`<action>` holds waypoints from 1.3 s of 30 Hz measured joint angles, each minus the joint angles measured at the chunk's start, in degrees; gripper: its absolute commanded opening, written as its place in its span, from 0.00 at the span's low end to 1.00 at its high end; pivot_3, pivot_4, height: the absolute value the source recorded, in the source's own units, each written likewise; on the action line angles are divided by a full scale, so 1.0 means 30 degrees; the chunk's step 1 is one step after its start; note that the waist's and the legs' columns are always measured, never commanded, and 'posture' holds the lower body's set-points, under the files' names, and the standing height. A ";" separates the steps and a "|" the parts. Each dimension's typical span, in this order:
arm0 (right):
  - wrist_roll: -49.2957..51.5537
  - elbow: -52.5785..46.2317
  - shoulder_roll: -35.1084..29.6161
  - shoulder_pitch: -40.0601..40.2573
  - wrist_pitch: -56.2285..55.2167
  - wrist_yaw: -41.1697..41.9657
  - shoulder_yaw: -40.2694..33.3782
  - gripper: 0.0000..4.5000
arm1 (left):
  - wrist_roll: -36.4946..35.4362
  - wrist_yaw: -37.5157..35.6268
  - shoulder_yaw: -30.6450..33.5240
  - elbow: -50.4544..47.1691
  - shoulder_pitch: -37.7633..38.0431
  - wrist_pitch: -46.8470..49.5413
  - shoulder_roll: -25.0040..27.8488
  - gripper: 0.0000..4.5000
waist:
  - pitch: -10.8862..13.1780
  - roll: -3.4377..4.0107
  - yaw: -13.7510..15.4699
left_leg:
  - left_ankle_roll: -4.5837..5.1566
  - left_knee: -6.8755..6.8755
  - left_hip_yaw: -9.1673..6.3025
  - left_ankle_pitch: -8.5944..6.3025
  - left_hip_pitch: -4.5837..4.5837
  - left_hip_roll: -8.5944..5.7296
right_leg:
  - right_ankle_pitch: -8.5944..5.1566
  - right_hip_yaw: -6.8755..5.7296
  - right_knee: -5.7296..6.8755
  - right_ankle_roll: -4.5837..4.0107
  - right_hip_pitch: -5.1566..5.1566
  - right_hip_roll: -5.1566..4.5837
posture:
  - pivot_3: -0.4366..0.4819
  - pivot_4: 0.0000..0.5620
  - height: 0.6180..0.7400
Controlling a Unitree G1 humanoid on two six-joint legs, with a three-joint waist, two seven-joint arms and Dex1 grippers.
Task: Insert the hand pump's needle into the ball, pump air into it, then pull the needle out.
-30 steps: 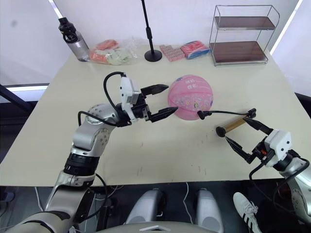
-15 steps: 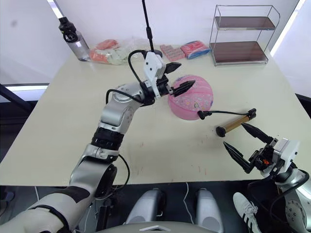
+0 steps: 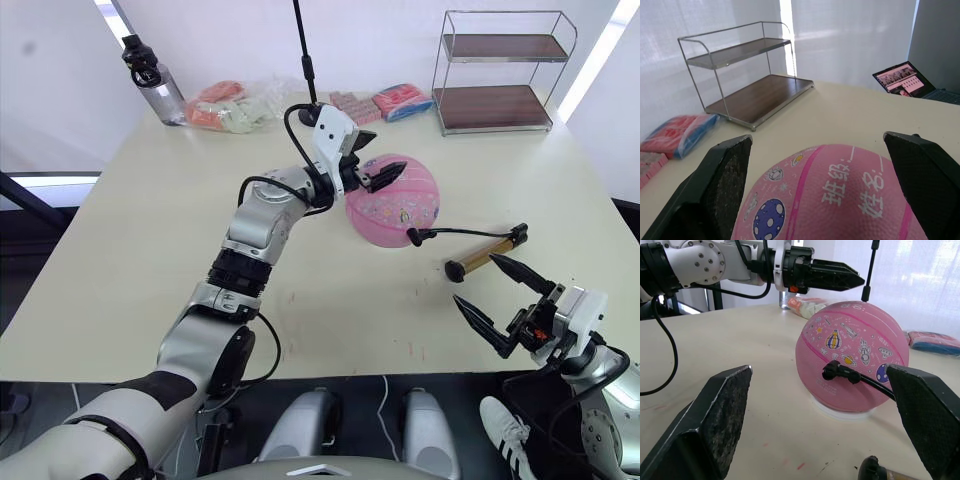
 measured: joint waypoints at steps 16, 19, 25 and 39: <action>-0.3082 -0.0119 0.0461 -0.1710 0.0880 -0.2636 0.0892 0.99 | 0.0960 0.0895 0.0095 0.4283 -0.1631 -0.1213 -0.1003 1.00 | -0.0002 -0.0001 0.0000 | 0.0000 0.0001 0.0010 0.0000 0.0002 -0.0004 | 0.0004 0.0001 0.0002 0.0007 0.0000 -0.0001 | 0.48 0.27 1.00; -0.4694 -0.0476 0.0312 -0.3047 0.1768 -0.3916 0.1559 0.99 | 0.0963 0.0960 0.0162 0.4817 -0.1637 -0.1391 -0.1270 1.00 | -0.0007 -0.0001 -0.0004 | 0.0000 0.0003 0.0007 0.0000 0.0006 -0.0005 | 0.0005 0.0000 0.0005 0.0009 0.0000 0.0000 | 0.48 0.27 1.00; -0.9492 -0.0512 -0.0436 -0.4971 0.2520 -0.5700 0.3678 0.99 | 0.1090 0.1183 0.0215 0.5403 -0.1639 -0.1845 -0.1588 1.00 | -0.0019 -0.0019 0.0043 | -0.0002 0.0024 0.0009 0.0001 -0.0003 -0.0017 | 0.0012 -0.0001 0.0005 0.0021 0.0006 -0.0009 | 0.48 0.27 1.00; -1.8498 0.2621 -0.1904 -0.8083 -0.0990 -0.8656 0.6941 0.99 | 0.1122 0.1695 0.0683 0.5916 -0.1651 -0.1952 -0.2176 1.00 | -0.0040 -0.0049 0.0083 | -0.0002 0.0077 0.0004 0.0001 -0.0002 -0.0020 | 0.0022 -0.0003 0.0005 0.0038 0.0028 -0.0011 | 0.48 0.27 1.00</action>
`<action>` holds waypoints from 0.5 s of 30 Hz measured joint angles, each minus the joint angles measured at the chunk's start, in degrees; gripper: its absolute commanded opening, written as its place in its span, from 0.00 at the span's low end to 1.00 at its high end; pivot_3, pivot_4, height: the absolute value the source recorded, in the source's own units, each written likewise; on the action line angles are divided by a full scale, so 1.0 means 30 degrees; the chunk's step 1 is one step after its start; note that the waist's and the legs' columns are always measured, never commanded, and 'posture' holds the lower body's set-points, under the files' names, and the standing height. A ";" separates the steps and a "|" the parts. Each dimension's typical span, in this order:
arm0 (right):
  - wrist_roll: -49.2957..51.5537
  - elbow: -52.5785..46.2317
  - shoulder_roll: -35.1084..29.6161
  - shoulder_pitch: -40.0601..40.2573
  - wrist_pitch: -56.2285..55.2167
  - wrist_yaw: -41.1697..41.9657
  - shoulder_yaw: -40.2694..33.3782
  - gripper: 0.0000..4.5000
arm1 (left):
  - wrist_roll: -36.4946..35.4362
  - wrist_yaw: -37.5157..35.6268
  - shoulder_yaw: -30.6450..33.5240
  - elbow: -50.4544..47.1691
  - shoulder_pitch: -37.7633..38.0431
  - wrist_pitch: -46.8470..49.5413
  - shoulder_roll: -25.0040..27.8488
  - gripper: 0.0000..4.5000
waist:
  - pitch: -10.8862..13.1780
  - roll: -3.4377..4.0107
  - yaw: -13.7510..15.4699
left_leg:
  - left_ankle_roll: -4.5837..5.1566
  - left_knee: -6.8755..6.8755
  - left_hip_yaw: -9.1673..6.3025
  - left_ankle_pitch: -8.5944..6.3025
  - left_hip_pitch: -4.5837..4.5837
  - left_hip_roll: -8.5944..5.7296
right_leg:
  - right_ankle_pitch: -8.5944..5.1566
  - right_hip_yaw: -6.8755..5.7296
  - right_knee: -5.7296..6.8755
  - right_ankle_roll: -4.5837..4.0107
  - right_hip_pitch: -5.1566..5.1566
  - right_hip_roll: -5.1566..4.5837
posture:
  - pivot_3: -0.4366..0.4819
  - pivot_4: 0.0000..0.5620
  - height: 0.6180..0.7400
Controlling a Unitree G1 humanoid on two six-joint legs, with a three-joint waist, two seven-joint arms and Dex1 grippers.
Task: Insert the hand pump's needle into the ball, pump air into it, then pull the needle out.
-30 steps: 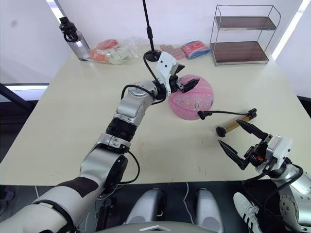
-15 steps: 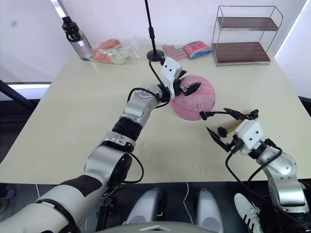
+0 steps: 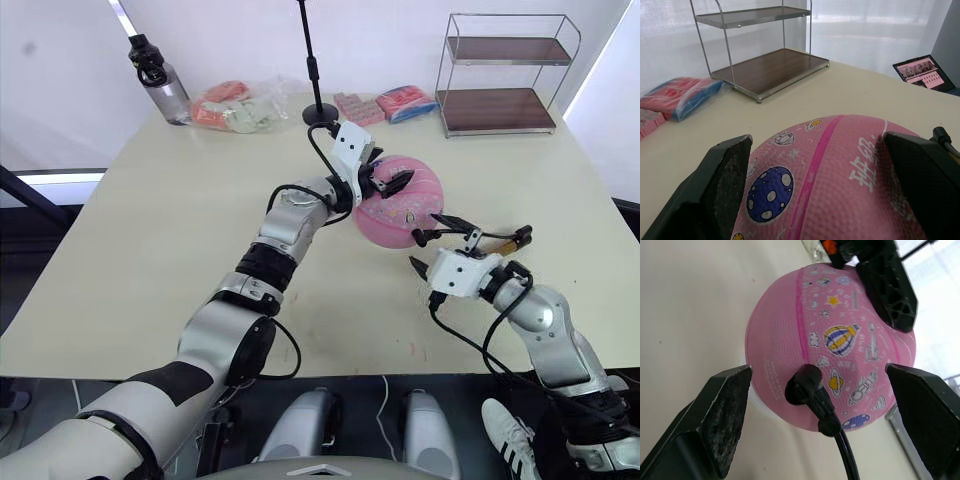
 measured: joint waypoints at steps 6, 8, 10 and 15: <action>-0.2518 0.1493 -0.0108 -0.0429 -0.1123 -0.1918 0.0416 0.99 | 0.0024 0.0001 0.0036 0.0035 -0.0009 -0.0003 -0.0012 1.00 | -0.0005 -0.0009 -0.0020 | -0.0001 0.0003 0.0003 0.0001 0.0000 0.0000 | 0.0001 0.0003 0.0000 0.0001 0.0001 -0.0001 | 0.48 0.27 1.00; -0.3098 0.1763 -0.0090 -0.0491 -0.1366 -0.2501 0.0555 0.99 | 0.0030 0.0001 0.0036 0.0035 -0.0008 -0.0003 -0.0016 1.00 | -0.0005 -0.0009 -0.0008 | -0.0002 0.0003 0.0002 0.0001 -0.0001 0.0000 | 0.0001 0.0003 0.0000 0.0000 0.0002 -0.0001 | 0.48 0.27 1.00; -0.3456 0.2216 0.0000 -0.0638 -0.1594 -0.3139 0.0591 0.99 | 0.0054 0.0005 0.0035 0.0043 -0.0008 -0.0003 -0.0020 1.00 | -0.0009 -0.0016 -0.0019 | -0.0002 0.0004 0.0002 0.0001 -0.0001 0.0000 | 0.0001 0.0003 -0.0001 0.0000 0.0004 -0.0001 | 0.48 0.27 1.00; -0.3922 0.2834 0.0172 -0.0842 -0.1908 -0.3908 0.0717 0.94 | 0.0165 0.0013 0.0039 0.0040 -0.0009 -0.0008 -0.0029 1.00 | -0.0011 -0.0019 -0.0018 | -0.0001 0.0005 0.0001 0.0001 0.0000 0.0000 | 0.0001 0.0003 -0.0001 0.0000 0.0005 -0.0001 | 0.48 0.27 1.00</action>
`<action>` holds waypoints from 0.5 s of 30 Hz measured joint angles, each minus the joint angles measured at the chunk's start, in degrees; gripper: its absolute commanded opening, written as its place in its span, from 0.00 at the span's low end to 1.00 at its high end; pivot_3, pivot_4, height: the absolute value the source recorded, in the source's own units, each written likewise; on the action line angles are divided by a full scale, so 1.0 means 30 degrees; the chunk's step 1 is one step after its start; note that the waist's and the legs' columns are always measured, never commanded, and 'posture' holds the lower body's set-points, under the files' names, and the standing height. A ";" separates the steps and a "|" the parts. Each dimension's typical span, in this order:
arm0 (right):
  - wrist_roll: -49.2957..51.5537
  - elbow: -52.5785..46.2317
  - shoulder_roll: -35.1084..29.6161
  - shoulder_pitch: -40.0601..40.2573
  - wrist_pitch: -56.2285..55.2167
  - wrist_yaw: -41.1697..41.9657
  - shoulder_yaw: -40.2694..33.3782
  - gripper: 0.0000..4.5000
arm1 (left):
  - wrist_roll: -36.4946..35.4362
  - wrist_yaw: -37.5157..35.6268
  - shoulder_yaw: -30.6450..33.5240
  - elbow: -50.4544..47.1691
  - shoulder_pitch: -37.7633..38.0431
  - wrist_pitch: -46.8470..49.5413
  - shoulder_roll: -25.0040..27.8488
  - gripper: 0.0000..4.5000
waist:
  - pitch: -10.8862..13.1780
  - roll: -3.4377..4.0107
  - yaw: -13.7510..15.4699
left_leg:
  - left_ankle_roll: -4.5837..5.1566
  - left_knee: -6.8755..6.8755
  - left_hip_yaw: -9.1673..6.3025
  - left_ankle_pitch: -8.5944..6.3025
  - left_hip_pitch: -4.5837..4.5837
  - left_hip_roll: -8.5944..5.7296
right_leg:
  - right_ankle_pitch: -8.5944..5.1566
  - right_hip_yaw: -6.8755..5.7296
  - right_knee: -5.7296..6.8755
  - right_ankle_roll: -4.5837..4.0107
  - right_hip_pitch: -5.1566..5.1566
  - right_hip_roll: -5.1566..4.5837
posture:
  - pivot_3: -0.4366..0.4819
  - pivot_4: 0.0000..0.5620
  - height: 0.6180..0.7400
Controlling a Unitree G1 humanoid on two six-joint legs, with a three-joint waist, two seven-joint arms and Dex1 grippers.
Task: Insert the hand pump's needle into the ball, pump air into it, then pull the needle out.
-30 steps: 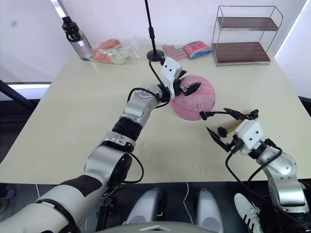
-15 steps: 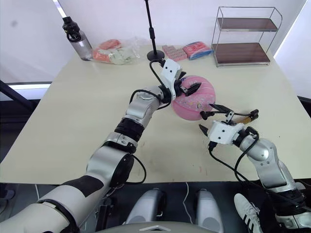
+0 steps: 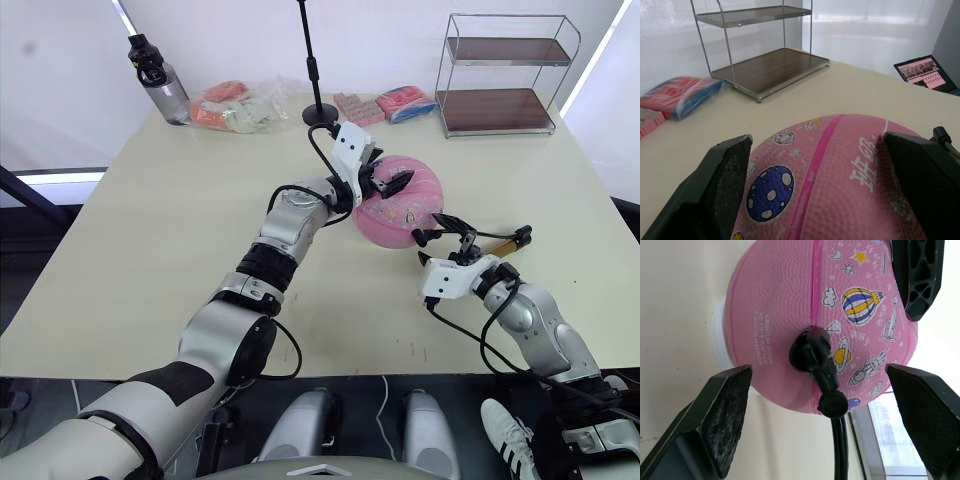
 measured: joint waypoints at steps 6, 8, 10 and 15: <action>-0.0089 0.0280 0.0085 -0.0262 -0.0176 -0.0323 0.0009 0.53 | 0.0137 0.0008 0.0002 0.0006 -0.0002 -0.0027 -0.0016 1.00 | -0.0001 -0.0001 0.0001 | 0.0000 0.0000 -0.0001 0.0000 0.0000 0.0000 | 0.0000 -0.0001 0.0000 -0.0001 0.0002 0.0000 | 0.48 0.27 1.00; -0.0096 0.0298 0.0112 -0.0261 -0.0302 -0.0403 0.0055 0.33 | 0.0154 0.0030 0.0006 0.0025 -0.0002 -0.0047 -0.0018 1.00 | -0.0001 -0.0001 -0.0004 | 0.0000 0.0001 -0.0002 0.0000 0.0000 0.0000 | 0.0000 -0.0001 0.0000 -0.0001 0.0002 0.0000 | 0.48 0.27 1.00; -0.0120 0.0351 0.0140 -0.0258 -0.0381 -0.0407 0.0220 0.18 | 0.0160 0.0084 0.0014 0.0067 -0.0015 -0.0080 -0.0012 1.00 | -0.0001 -0.0001 -0.0007 | 0.0001 0.0001 -0.0002 0.0000 0.0001 0.0000 | 0.0000 0.0000 0.0000 -0.0001 0.0002 0.0000 | 0.48 0.27 1.00; 0.0058 0.0670 0.0381 -0.0256 -0.0429 -0.0487 0.0354 0.02 | 0.0186 0.0178 0.0024 0.0153 -0.0034 -0.0127 -0.0009 1.00 | -0.0006 -0.0009 -0.0028 | 0.0001 0.0001 -0.0004 0.0000 0.0004 0.0000 | 0.0001 0.0000 0.0000 -0.0001 0.0004 0.0001 | 0.48 0.27 1.00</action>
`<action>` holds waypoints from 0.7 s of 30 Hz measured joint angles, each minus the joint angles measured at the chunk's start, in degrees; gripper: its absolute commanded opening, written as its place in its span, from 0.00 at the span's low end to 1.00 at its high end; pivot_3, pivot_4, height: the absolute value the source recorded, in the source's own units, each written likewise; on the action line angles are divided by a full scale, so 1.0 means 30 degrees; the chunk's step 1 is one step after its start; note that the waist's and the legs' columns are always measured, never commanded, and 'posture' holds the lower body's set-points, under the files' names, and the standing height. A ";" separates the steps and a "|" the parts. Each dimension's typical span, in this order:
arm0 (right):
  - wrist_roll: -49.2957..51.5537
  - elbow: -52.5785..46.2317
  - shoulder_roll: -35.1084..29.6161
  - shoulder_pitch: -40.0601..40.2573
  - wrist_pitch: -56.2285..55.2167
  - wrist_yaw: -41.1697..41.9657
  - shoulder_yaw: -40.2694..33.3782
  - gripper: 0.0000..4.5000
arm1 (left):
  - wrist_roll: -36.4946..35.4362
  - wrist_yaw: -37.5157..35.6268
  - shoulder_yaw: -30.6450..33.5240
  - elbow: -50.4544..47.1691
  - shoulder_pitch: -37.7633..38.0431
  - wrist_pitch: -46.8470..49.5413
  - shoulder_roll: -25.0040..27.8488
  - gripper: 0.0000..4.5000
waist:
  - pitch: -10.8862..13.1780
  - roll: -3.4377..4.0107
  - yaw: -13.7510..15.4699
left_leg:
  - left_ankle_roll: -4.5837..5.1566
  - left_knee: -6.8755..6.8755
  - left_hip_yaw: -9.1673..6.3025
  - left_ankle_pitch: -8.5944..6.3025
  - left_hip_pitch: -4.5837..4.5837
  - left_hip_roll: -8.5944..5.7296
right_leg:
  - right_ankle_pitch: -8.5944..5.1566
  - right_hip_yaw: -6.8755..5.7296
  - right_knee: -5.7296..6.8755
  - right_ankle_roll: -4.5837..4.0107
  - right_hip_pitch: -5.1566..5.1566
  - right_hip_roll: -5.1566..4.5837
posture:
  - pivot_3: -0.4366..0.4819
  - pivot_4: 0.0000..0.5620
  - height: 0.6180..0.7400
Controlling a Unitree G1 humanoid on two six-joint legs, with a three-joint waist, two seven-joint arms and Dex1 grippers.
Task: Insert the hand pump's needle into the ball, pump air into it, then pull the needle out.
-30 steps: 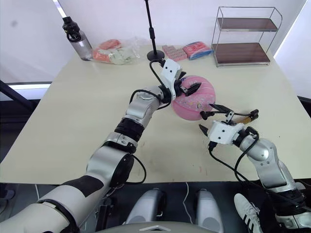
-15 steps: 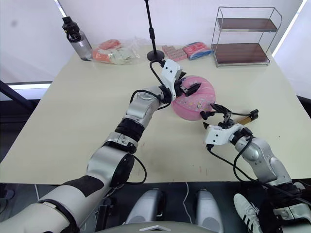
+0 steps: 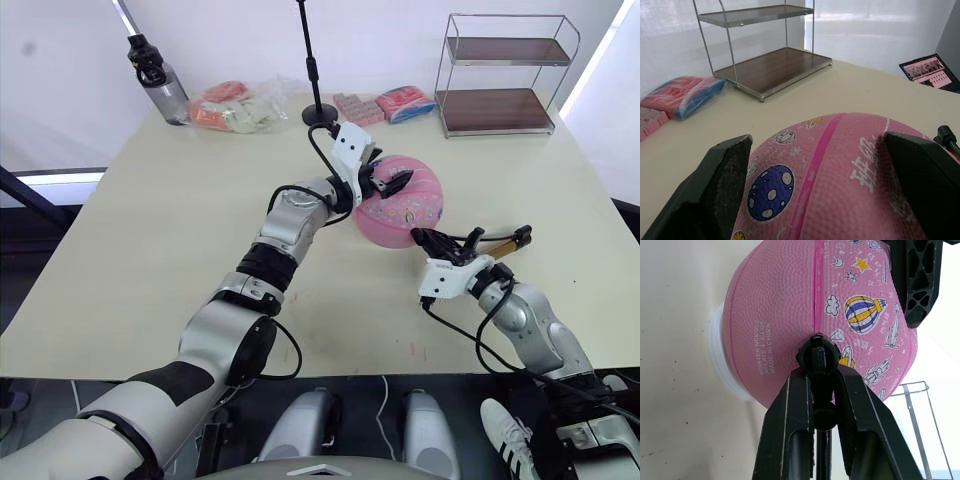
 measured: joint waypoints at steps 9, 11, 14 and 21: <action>0.7508 -0.0308 0.3447 0.1374 0.2704 0.1959 -0.1244 0.02 | 0.0056 0.0584 0.0014 0.0551 -0.0040 -0.0683 -0.0225 1.00 | -0.0016 -0.0021 0.0003 | 0.0002 0.0008 -0.0026 -0.0002 0.0028 0.0003 | 0.0001 -0.0019 -0.0006 -0.0002 0.0045 -0.0002 | 0.48 0.27 1.00; 0.8957 -0.0702 0.3840 0.1563 0.3555 0.2458 -0.1614 0.02 | 0.0054 0.0930 0.0070 0.0701 -0.0033 -0.0767 -0.0387 1.00 | -0.0017 -0.0023 0.0033 | 0.0004 0.0016 -0.0038 -0.0003 0.0025 0.0000 | 0.0001 -0.0029 -0.0010 -0.0001 0.0051 -0.0005 | 0.48 0.27 1.00; 1.1235 -0.1287 0.4848 0.2100 0.4814 0.2822 -0.2149 0.02 | 0.0045 0.1486 0.0255 0.0967 -0.0025 -0.0947 -0.0626 1.00 | -0.0017 -0.0022 0.0056 | 0.0006 0.0015 -0.0052 -0.0004 0.0016 -0.0001 | 0.0000 -0.0042 -0.0012 -0.0001 0.0052 -0.0005 | 0.48 0.27 1.00; 1.1879 -0.1694 0.5053 0.2622 0.5080 0.2889 -0.2452 0.02 | 0.0052 0.2200 0.0369 0.1283 0.0017 -0.1260 -0.1067 1.00 | -0.0018 -0.0021 0.0193 | 0.0005 0.0016 -0.0055 -0.0004 0.0014 -0.0010 | -0.0001 -0.0048 -0.0013 0.0001 0.0053 -0.0011 | 0.48 0.27 1.00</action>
